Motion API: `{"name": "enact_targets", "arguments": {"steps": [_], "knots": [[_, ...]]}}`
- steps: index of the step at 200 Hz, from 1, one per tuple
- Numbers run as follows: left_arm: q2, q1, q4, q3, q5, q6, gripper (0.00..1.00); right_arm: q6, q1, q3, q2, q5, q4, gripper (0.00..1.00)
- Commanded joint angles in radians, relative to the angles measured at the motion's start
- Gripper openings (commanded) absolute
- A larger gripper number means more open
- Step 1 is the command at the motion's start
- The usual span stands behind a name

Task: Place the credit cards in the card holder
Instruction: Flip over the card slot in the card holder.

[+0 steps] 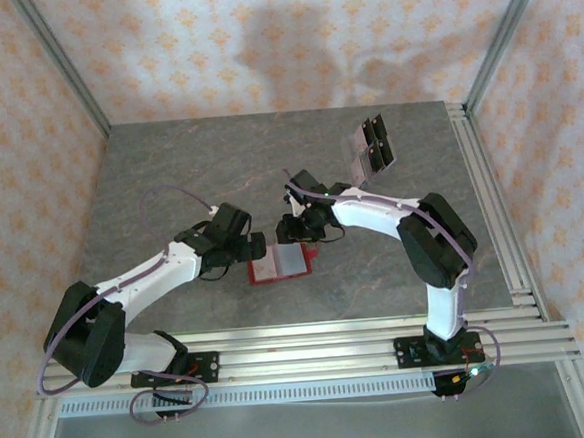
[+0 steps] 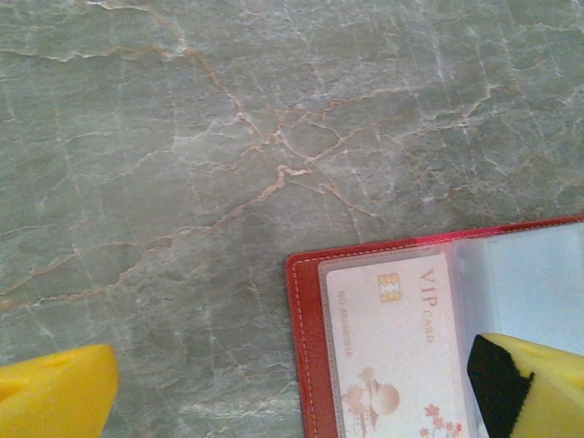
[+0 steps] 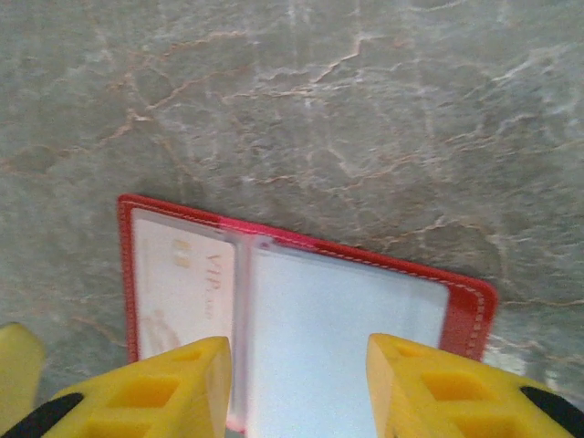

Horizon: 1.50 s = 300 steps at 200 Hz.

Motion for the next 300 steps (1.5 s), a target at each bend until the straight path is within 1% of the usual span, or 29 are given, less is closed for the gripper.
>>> {"name": "enact_targets", "arguments": {"steps": [1,50,122,132,163,175,212,233,300], "knots": [[0.016,-0.005,-0.055,-0.027,-0.086,-0.049,1.00,-0.080,0.023,0.056,0.024,0.092,-0.092,0.44],[0.020,-0.007,-0.038,-0.049,-0.088,-0.077,1.00,-0.122,0.065,0.085,0.068,0.175,-0.130,0.47],[0.037,-0.007,-0.031,-0.038,-0.090,-0.074,1.00,-0.152,0.082,0.109,0.137,0.212,-0.147,0.51],[0.040,-0.007,-0.031,-0.036,-0.090,-0.072,1.00,-0.148,0.085,0.106,0.144,0.207,-0.149,0.49],[0.043,-0.007,-0.029,-0.030,-0.087,-0.066,1.00,-0.116,0.087,0.087,0.137,0.170,-0.127,0.36],[0.045,-0.008,-0.029,-0.027,-0.085,-0.059,1.00,-0.098,0.087,0.076,0.122,0.150,-0.108,0.32],[0.044,-0.010,-0.014,-0.020,-0.056,-0.033,1.00,-0.034,0.087,0.060,0.094,0.046,-0.047,0.33],[0.033,-0.015,0.018,-0.026,-0.011,-0.015,1.00,-0.006,0.087,0.054,0.095,0.003,-0.017,0.33],[-0.024,-0.062,0.097,-0.082,0.068,0.011,1.00,0.020,0.087,0.041,0.096,0.002,0.006,0.33]]}}
